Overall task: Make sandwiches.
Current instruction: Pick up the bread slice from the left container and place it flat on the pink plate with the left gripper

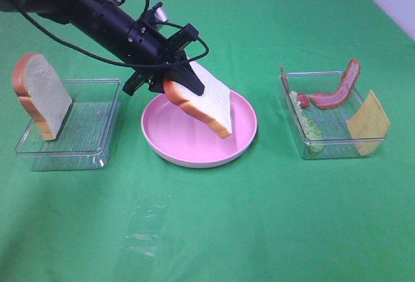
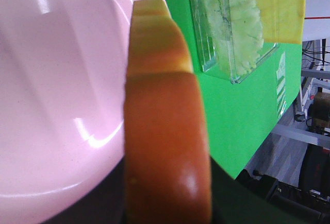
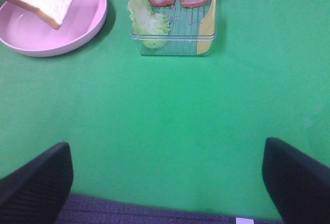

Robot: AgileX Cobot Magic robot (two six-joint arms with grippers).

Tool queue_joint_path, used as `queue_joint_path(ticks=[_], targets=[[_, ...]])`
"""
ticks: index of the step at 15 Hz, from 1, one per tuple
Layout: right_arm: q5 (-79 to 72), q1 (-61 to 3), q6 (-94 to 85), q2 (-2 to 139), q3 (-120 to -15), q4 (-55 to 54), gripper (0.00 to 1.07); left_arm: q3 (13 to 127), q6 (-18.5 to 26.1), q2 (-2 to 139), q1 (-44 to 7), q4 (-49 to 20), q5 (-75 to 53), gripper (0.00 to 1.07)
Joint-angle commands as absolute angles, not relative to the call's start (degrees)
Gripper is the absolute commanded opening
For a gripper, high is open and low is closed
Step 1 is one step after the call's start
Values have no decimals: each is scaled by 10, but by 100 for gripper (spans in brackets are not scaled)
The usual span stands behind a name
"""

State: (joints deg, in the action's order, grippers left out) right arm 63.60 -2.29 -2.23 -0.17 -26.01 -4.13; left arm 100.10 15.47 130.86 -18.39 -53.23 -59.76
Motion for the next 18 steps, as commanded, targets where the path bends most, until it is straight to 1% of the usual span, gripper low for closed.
queue_joint_path(ticks=[1,3,6,10,11,13,14,15,16,18], targets=[[634,-18,-23,-19,-260,-43,96,1003,160,1325,-186,-558,-590,0],[634,-18,-23,-19,-260,-44,96,1003,160,1334,-189,-560,-583,0],[634,-18,-23,-19,-260,-44,96,1003,160,1342,-209,-559,-549,0],[634,-18,-23,-19,-260,-44,96,1003,159,1344,-209,-553,-549,0],[634,-18,-23,-19,-260,-44,96,1003,159,1346,-209,-551,-549,6],[634,-18,-23,-19,-260,-44,96,1003,136,1348,-209,-528,-545,38],[634,-18,-23,-19,-260,-44,96,1005,123,1348,-209,-519,-544,58],[634,-18,-23,-19,-260,-44,96,1007,115,1348,-209,-513,-546,66],[634,-18,-23,-19,-260,-44,96,1023,109,1348,-209,-489,-561,91],[634,-18,-23,-19,-260,-44,96,1050,108,1348,-209,-461,-588,102]])
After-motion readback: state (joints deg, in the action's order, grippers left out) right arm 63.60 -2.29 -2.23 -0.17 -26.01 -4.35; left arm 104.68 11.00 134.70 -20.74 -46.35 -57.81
